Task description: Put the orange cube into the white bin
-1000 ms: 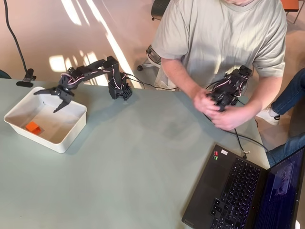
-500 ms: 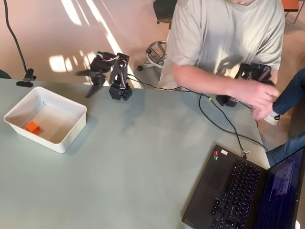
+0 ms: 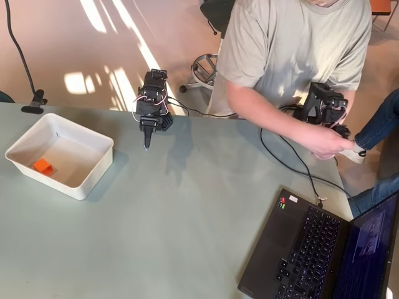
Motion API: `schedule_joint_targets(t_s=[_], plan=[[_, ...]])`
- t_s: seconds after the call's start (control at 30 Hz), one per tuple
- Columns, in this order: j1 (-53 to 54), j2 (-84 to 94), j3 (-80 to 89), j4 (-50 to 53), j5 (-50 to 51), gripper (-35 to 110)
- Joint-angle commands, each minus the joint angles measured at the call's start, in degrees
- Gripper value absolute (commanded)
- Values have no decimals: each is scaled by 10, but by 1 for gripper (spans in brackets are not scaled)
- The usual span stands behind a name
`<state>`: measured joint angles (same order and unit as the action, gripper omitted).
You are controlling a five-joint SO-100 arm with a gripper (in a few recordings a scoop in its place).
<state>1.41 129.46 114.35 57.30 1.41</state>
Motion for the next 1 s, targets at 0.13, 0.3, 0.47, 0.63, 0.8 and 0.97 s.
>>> schedule_joint_targets(t_s=[0.13,0.3,0.47,0.63,0.8,0.97], plan=[[37,232,209,-82,-3,72],[31,283,343,-140,5,72],[43,278,391,-142,127,72],[47,278,454,-142,216,72],[40,279,496,-142,214,72],[38,279,515,-141,214,72]])
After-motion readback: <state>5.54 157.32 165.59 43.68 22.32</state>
